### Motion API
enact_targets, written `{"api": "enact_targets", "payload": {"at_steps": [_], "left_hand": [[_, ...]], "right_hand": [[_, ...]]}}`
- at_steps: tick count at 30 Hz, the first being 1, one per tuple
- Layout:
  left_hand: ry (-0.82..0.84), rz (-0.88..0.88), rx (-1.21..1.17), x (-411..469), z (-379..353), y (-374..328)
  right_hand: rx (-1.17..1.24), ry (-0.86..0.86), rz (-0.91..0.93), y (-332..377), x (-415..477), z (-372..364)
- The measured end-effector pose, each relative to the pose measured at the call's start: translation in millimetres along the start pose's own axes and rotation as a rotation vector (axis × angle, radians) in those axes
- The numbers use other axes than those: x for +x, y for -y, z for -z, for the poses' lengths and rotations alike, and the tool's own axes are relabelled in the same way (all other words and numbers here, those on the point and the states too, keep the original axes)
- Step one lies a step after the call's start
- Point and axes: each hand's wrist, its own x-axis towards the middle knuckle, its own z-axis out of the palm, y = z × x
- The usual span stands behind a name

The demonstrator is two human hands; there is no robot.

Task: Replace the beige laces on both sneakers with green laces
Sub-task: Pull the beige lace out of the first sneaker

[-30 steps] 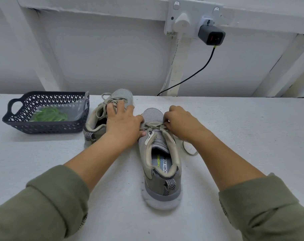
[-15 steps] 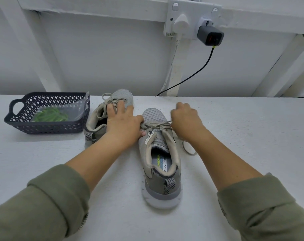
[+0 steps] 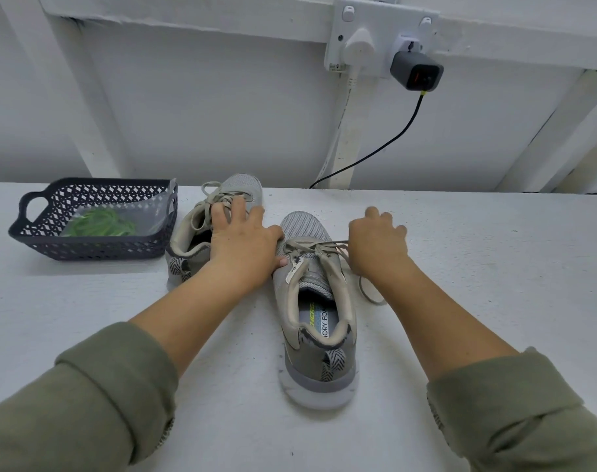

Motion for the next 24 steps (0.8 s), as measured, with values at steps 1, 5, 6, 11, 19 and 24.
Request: {"api": "enact_targets", "payload": {"at_steps": [1,5,6,11,19,24], "left_hand": [[0.0,0.0,-0.003,0,0,0],[0.0,0.002,-0.004,0,1,0],[-0.002,0.003,-0.005,0,1,0],[0.002,0.001,-0.006,-1,1,0],[-0.122,-0.092,-0.065,6,-1,0],[-0.132,-0.192,-0.196,19,0,-2]], "right_hand": [[0.025,-0.031,0.039,0,1,0],[0.276,-0.107,0.365,6,1,5],[0.277,-0.103,0.382,8,1,5],[0.107,-0.08,0.157,12,-1,4],[0.212,-0.03,0.264,-7,4,1],[0.325,-0.006,0.374,-5,7,-3]]}}
